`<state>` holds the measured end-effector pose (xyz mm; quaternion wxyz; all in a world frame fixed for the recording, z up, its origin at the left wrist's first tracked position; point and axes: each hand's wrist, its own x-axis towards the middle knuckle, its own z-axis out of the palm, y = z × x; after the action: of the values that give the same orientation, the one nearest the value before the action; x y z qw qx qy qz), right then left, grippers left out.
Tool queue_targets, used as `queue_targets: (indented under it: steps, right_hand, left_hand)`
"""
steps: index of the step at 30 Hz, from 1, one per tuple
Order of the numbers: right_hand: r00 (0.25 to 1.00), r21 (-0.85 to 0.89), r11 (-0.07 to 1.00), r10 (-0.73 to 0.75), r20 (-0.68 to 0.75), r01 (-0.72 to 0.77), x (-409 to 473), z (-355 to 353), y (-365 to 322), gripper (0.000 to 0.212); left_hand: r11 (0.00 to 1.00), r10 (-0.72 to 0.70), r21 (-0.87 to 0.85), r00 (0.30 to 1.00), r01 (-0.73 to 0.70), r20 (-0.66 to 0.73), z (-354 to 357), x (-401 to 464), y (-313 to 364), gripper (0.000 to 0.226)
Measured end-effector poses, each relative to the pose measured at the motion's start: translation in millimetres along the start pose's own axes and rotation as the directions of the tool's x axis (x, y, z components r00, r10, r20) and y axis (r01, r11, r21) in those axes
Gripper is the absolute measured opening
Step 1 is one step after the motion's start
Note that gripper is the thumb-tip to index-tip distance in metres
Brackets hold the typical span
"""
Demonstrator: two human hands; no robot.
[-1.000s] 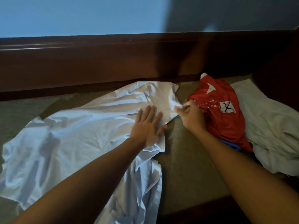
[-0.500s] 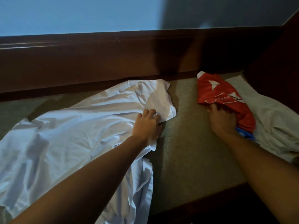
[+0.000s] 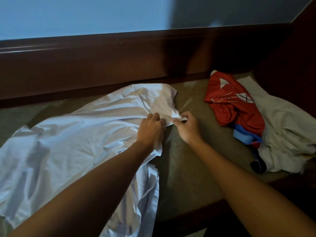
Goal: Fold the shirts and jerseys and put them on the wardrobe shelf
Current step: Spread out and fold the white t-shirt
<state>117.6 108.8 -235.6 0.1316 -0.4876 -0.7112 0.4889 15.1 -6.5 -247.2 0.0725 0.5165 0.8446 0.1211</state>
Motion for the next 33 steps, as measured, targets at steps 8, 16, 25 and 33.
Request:
queue_targets:
  steps: [8, 16, 25, 33]
  right_hand:
    - [0.955, 0.211, 0.945, 0.278, -0.107, -0.251, 16.8, -27.9, 1.6, 0.015]
    - [0.897, -0.730, 0.642, -0.433, -0.094, 0.234, 0.5, -14.6, -3.3, 0.050]
    - [0.586, -0.365, 0.459, -0.662, 0.468, 0.810, -41.2, 154.0, -98.1, 0.028]
    - [0.649, -0.602, 0.245, -0.312, 0.693, 0.760, -33.4, 224.3, -165.9, 0.036]
  left_hand:
    - [0.991, 0.102, -0.069, 0.989, -0.110, -0.108, 0.5, -2.3, 11.6, 0.041]
    - [0.831, -0.246, -0.544, 0.955, 0.120, -0.165, -28.4, -18.8, -11.4, 0.025]
    - [0.870, -0.469, -0.093, 0.752, 0.485, -0.464, -83.3, -117.2, -202.7, 0.020]
    - [0.721, -0.693, 0.110, 0.715, 0.684, 0.099, -118.5, -171.0, -292.7, 0.053]
